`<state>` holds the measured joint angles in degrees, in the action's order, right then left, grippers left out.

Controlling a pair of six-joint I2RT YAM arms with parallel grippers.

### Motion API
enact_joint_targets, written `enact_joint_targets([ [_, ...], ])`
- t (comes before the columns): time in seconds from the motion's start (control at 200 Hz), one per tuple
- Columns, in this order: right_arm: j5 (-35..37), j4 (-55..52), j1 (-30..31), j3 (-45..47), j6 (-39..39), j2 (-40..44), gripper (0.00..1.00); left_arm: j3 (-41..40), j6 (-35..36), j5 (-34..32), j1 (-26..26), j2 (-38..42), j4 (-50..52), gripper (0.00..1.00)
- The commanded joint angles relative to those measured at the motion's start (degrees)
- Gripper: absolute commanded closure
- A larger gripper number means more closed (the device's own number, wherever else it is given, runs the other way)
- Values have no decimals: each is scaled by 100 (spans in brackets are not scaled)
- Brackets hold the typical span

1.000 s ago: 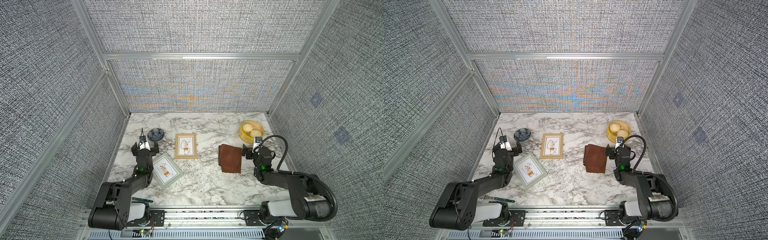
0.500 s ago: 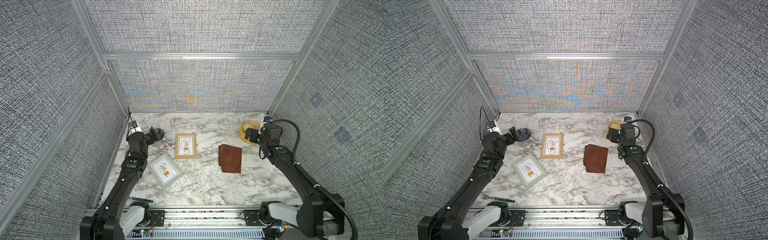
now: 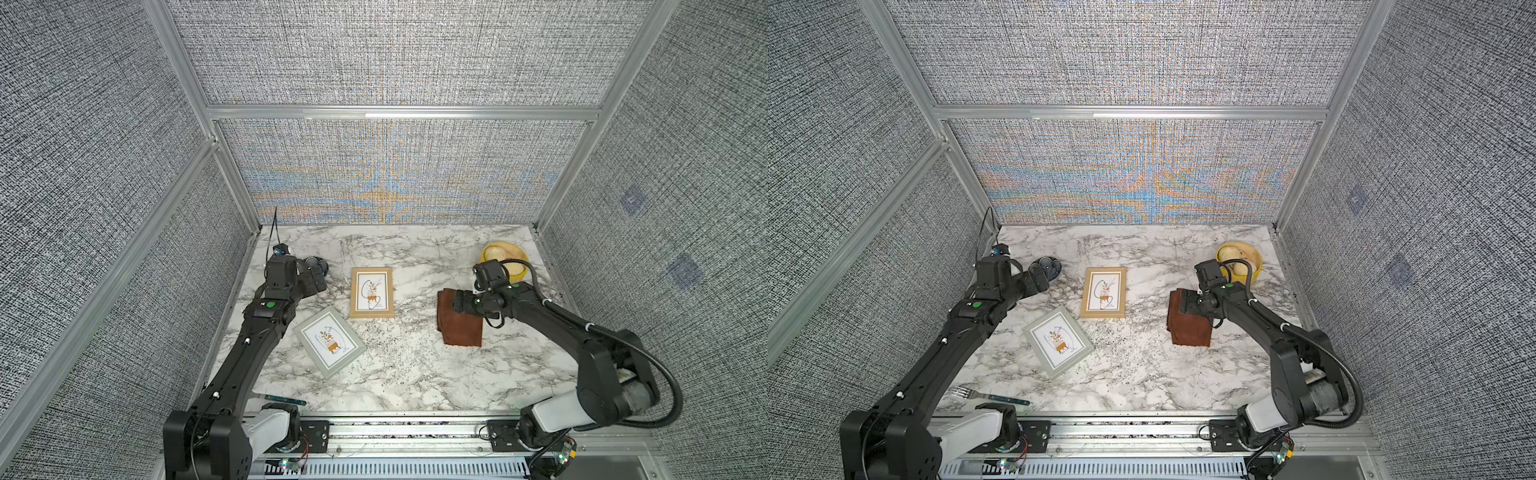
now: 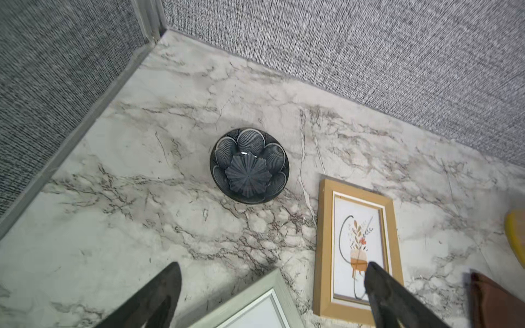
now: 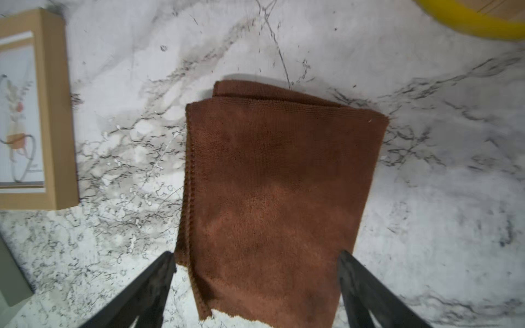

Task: Wipe the picture frame with a cloth
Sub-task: Pick up the cleaning item at the center of the board.

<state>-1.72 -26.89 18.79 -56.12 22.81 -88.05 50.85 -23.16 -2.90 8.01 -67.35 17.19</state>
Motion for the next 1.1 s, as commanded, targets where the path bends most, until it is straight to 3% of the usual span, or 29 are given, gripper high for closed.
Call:
enact_joint_targets([
  [0.0, 1, -75, 64, -381, 59, -484, 10, 182, -46, 352, -6, -289, 268, 0],
  [0.29, 538, -509, 73, -1103, 73, -1625, 12, 608, -257, 931, 5, -1199, 373, 1],
  [0.455, 229, -626, 73, -1268, -15, -2053, 12, 751, -320, 1034, 56, -1519, 373, 3],
  [0.671, 2, -627, 65, -1332, -19, -2367, 24, 1023, -407, 1326, 162, -2053, 373, 9],
  [0.926, 222, -493, 55, -1303, 87, -2110, 72, 1725, -480, 1636, 472, -3179, 637, 13],
  [1.066, 496, -460, 49, -1208, 109, -1568, 100, 2197, -517, 1623, 673, -3763, 810, 25],
  [1.096, 535, -413, 47, -1164, 94, -1444, 100, 2256, -544, 1631, 701, -3869, 809, 29],
])
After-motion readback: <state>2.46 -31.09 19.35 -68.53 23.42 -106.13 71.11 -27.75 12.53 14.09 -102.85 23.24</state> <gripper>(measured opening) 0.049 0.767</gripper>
